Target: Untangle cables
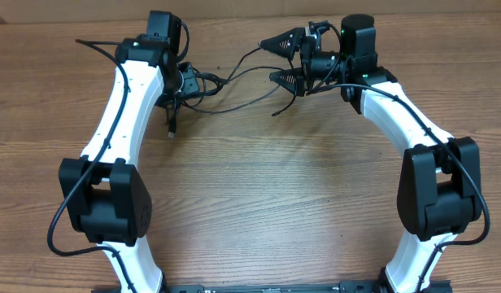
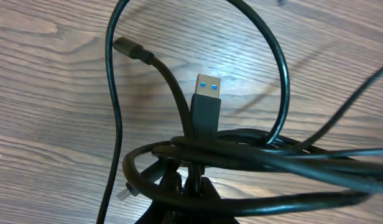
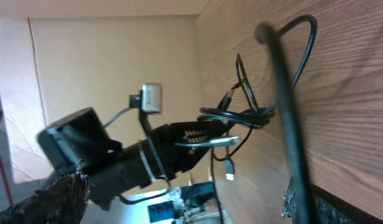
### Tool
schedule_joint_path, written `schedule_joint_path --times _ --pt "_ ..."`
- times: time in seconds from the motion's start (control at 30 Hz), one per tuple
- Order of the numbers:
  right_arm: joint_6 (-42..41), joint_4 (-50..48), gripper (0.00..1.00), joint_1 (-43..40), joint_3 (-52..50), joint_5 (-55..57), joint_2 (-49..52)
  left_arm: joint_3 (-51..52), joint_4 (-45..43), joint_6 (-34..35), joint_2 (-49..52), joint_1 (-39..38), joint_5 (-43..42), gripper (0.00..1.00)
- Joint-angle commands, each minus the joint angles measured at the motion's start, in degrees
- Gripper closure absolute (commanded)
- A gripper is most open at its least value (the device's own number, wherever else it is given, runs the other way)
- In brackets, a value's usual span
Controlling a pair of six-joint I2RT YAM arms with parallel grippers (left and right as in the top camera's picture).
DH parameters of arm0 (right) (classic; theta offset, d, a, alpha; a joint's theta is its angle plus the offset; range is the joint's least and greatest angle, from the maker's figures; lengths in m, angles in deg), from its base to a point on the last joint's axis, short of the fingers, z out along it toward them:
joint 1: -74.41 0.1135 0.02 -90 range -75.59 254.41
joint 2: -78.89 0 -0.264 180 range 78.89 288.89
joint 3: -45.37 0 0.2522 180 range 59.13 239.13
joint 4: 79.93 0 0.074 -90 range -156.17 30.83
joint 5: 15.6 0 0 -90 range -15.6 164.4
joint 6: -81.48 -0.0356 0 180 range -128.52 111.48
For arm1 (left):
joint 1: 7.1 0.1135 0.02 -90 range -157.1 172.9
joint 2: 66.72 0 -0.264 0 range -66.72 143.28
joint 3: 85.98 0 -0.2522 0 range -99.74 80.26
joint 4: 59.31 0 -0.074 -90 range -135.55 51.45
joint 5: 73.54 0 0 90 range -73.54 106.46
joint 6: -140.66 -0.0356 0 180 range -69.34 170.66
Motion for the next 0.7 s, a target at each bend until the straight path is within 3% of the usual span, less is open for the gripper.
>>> schedule_joint_path --times 0.0,0.2,0.4,0.53,0.67 --pt "4.26 -0.04 0.0 0.35 0.7 -0.98 -2.19 0.07 -0.37 3.48 -5.2 0.35 -2.95 0.96" --pt "8.33 3.08 0.0 0.26 0.7 -1.29 -2.19 0.07 -0.63 14.34 -8.26 0.42 -1.66 0.96" --pt "8.74 15.23 0.0 -0.46 0.7 9.7 -2.19 0.07 0.28 26.71 -12.39 1.01 5.6 0.96" --pt "8.72 17.66 0.0 -1.33 0.7 11.63 -2.19 0.07 0.74 28.57 -13.99 1.84 11.58 0.95" --pt "8.48 16.2 0.0 -1.38 0.7 6.93 -2.19 0.07 1.38 29.03 -13.97 2.27 12.48 0.96"
